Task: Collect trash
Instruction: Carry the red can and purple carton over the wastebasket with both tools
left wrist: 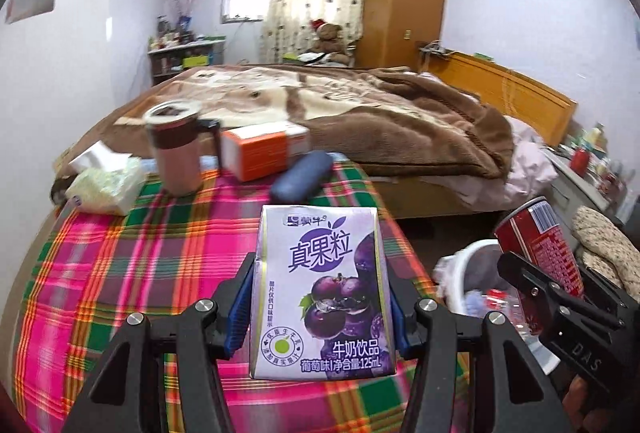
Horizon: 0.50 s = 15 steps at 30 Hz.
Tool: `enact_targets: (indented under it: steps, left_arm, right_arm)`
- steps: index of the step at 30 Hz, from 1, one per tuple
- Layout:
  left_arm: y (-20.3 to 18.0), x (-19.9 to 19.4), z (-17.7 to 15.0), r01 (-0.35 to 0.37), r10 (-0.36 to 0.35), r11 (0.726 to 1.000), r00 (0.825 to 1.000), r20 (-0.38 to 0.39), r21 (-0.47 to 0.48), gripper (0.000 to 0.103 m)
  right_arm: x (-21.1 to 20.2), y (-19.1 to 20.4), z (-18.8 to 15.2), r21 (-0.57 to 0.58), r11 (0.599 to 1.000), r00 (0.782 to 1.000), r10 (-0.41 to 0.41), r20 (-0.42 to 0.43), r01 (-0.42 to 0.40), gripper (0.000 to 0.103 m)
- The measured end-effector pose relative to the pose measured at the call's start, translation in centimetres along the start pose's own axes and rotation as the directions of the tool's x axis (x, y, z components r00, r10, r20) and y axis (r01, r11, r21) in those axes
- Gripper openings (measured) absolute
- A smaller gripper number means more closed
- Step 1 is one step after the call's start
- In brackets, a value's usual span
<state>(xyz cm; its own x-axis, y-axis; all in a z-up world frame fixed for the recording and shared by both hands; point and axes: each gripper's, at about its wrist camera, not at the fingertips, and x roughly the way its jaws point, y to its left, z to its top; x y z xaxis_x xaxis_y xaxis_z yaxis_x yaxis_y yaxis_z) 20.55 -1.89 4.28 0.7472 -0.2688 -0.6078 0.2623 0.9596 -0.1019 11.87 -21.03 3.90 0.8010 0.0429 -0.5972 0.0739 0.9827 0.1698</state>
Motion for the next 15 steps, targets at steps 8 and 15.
enact_targets:
  steps: [8,15]
  left_arm:
    - [-5.7,-0.5,-0.1,0.081,-0.082,0.995,0.997,0.015,0.063,0.055]
    - [-10.5,0.4,-0.8,0.152,-0.151,0.982,0.988,-0.018,0.109,0.056]
  right_arm:
    - [-1.6,-4.0,0.1,0.050,0.996,0.996,-0.082,0.029,0.080,0.054]
    - [-2.0,-7.2,-0.1,0.078,0.987,0.990,-0.142,0.025,0.140,0.054]
